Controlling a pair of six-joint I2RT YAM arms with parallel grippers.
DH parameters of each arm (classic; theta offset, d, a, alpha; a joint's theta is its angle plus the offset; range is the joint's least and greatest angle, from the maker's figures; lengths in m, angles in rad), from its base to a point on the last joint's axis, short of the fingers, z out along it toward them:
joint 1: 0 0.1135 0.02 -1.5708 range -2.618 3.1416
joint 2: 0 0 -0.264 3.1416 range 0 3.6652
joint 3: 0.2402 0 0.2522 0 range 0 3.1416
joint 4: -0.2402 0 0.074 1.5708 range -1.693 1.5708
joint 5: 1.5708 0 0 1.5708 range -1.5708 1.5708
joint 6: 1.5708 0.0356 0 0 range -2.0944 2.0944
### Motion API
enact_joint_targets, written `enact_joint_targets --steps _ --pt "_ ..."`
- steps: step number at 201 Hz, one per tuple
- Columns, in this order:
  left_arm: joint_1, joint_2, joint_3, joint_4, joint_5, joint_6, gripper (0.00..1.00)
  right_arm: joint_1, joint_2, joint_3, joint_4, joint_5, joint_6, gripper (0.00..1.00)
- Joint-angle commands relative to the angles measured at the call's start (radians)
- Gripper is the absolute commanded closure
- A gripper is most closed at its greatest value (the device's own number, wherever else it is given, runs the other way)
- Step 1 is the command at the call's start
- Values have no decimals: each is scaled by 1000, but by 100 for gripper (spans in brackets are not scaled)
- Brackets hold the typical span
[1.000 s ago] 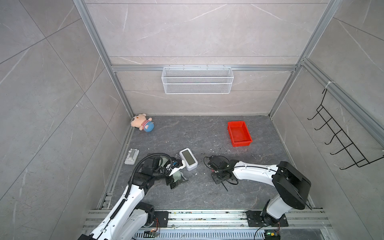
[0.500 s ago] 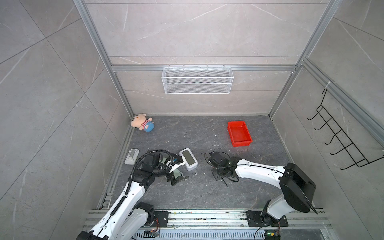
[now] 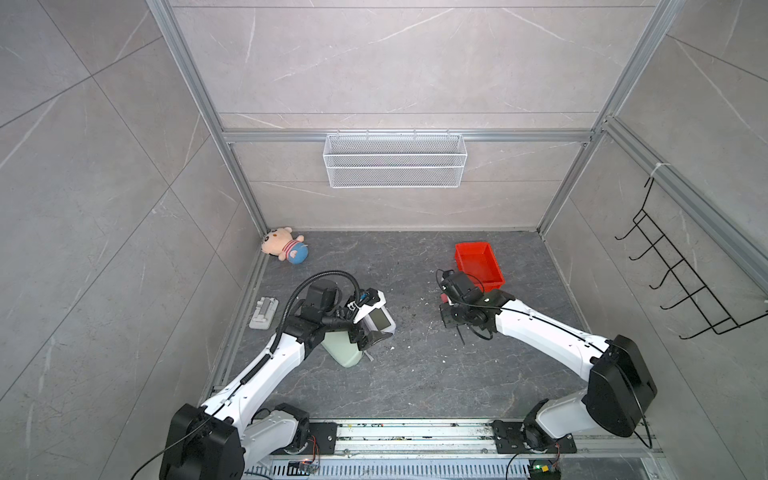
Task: Put the screwdriver in the bin
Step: 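Lift the screwdriver and carry it with the right gripper over the red bin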
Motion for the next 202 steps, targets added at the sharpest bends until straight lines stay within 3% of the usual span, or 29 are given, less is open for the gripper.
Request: enact_joint_targets --steps 1,71,202 --pt "-40 53 48 116 -30 -65 0 -54 -28 50 -22 -35 -53 100" --pt "-153 257 155 254 -111 -113 0 -173 50 182 -16 -33 -96 100" --pt "-187 562 392 401 -170 -199 0 -408 361 470 -1 -122 -153 100"
